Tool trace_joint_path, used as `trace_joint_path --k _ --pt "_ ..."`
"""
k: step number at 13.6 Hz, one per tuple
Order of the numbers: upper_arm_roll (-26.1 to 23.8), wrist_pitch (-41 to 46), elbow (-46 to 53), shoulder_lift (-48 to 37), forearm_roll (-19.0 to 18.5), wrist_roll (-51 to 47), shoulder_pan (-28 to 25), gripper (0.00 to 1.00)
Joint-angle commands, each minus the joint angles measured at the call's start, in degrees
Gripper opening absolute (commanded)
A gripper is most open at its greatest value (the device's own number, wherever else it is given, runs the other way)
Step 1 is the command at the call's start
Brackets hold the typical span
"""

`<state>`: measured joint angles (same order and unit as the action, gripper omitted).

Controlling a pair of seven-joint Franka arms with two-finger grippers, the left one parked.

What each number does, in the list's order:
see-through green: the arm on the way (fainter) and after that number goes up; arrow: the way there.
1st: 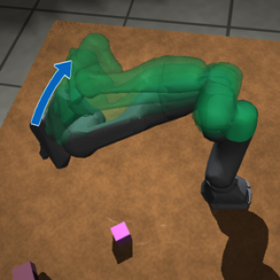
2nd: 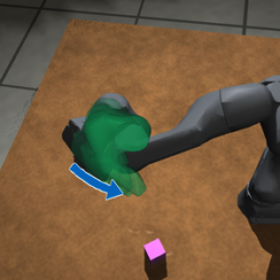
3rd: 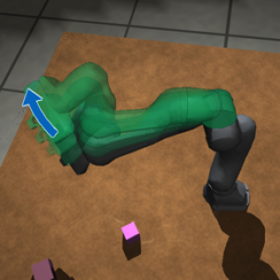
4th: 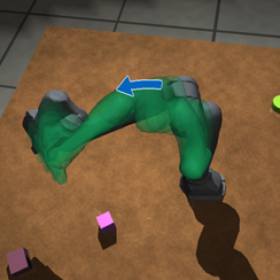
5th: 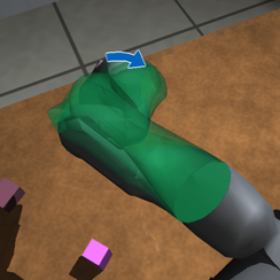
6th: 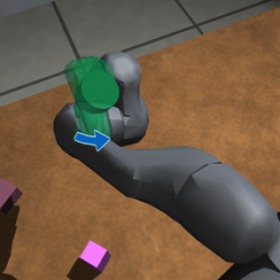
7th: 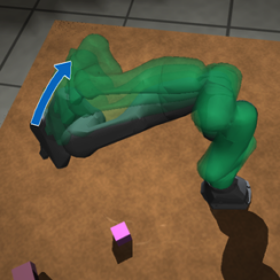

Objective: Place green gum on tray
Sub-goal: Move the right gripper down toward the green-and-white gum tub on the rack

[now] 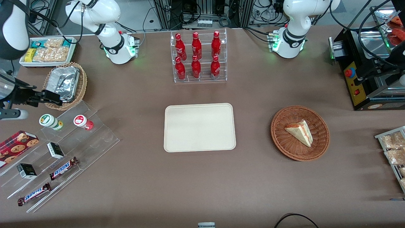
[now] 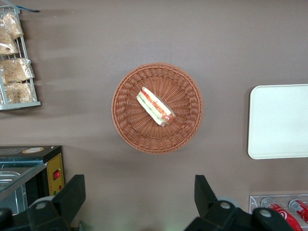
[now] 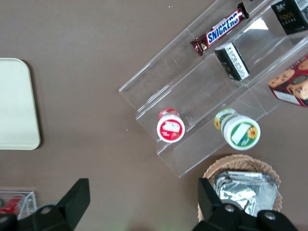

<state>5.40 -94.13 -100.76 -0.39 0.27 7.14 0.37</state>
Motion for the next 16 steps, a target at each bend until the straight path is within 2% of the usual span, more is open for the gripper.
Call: trace_joint_path --k 1,7,11,16 --pt "0.49 -6.04 -6.53 -2.5 -0.71 4.09 0.94 1.0" --pt "0.58 -15.28 -15.77 -4.35 -0.89 24.02 6.21 1.0" --pt "0.49 -18.89 -17.88 -3.56 -0.97 43.87 10.51 1.0" --pt "0.93 -25.74 -21.75 -2.86 -0.89 57.25 12.9 1.0"
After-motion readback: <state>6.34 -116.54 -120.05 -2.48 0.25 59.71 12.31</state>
